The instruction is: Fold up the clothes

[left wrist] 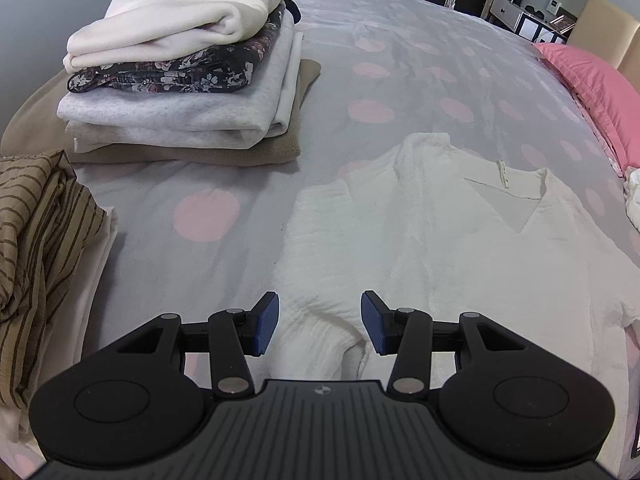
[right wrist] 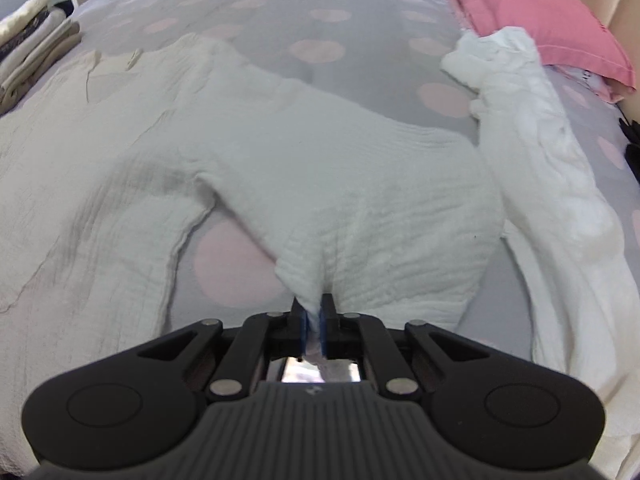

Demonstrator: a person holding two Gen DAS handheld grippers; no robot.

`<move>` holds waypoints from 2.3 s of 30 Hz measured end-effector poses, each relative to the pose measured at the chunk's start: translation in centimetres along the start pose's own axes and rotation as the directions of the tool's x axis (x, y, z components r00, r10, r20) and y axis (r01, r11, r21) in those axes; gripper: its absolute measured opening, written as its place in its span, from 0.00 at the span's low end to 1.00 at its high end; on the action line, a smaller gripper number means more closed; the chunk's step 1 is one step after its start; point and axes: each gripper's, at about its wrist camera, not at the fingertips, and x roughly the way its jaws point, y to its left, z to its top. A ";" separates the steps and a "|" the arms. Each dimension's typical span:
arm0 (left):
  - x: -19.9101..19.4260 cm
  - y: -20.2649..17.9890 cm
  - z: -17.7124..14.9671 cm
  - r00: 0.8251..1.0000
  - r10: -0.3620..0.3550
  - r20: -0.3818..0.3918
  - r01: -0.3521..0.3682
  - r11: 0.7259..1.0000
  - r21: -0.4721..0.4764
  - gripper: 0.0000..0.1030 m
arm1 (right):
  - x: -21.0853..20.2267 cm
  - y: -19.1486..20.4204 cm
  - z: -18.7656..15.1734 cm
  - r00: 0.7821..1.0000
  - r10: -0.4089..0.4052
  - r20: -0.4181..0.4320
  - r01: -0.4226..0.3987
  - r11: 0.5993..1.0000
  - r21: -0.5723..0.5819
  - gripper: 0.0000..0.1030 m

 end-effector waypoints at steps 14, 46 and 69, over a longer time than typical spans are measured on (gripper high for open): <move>0.6 -0.3 0.0 1.000 -0.005 -0.019 0.005 1.000 0.016 0.42 | -5.1 -7.5 0.7 0.967 0.069 0.247 -0.171 0.891 0.421 0.49; -0.2 -0.1 0.9 1.000 -0.013 0.010 0.013 1.000 -0.027 0.42 | -3.9 -13.2 0.6 0.947 -0.317 0.045 0.204 0.706 0.679 0.11; 1.1 3.8 -3.5 0.995 0.029 -0.094 -0.034 0.999 -0.043 0.49 | -6.0 -9.4 3.7 0.899 -0.415 0.141 0.297 0.812 0.502 0.42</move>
